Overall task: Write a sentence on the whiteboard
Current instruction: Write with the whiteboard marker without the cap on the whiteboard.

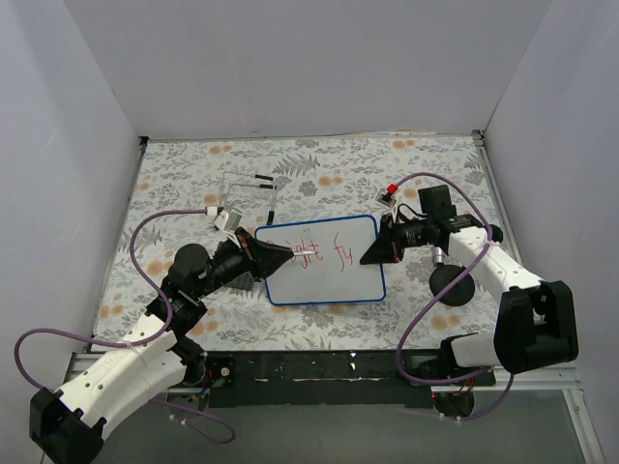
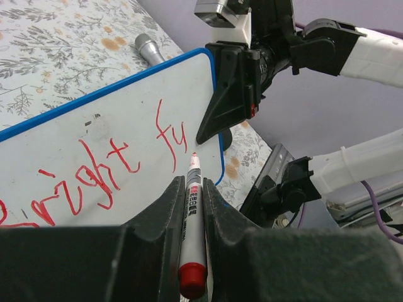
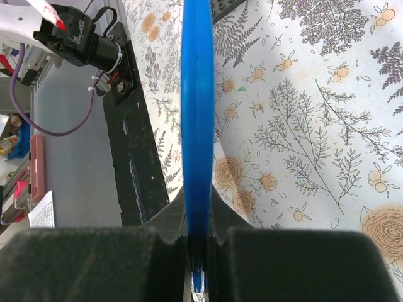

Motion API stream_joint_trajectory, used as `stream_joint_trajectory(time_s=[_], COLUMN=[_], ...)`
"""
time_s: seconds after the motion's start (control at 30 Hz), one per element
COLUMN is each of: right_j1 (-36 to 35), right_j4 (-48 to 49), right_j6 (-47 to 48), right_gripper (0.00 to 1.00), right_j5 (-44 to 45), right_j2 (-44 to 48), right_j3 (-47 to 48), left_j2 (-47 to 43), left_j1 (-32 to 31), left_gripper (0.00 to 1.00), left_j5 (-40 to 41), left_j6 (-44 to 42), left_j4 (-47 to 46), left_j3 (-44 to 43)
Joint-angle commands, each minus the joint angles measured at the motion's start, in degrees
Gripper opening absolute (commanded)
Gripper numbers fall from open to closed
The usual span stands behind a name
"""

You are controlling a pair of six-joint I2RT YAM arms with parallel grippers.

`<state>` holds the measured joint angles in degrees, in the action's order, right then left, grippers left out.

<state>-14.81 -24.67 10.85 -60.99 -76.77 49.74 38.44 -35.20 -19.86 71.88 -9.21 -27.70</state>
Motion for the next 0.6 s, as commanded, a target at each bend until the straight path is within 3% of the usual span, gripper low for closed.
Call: stream_joint_trajectory(time_s=[0.0,0.23,0.57], right_j1=[-0.3,-0.2,-0.2], right_j4=[-0.7,0.1,2.4], right_j6=[2.8,1.8,-0.4], right_gripper=[0.01,0.01,0.01], right_j5=[-0.6,-0.1,0.8], right_j2=[0.7,2.0,4.2], right_j3=[1.6,1.2,-0.4], left_j2=[0.1,-1.1,-10.1], left_j1=[0.4,0.4,0.4], left_gripper=[0.0,0.0,0.0], left_j5=[-3.9,-1.9,2.5], left_j6=[-0.9,5.2,12.6], left_j4=[-0.8,-3.1,-2.9], left_j3=[-2.1,0.6,7.6])
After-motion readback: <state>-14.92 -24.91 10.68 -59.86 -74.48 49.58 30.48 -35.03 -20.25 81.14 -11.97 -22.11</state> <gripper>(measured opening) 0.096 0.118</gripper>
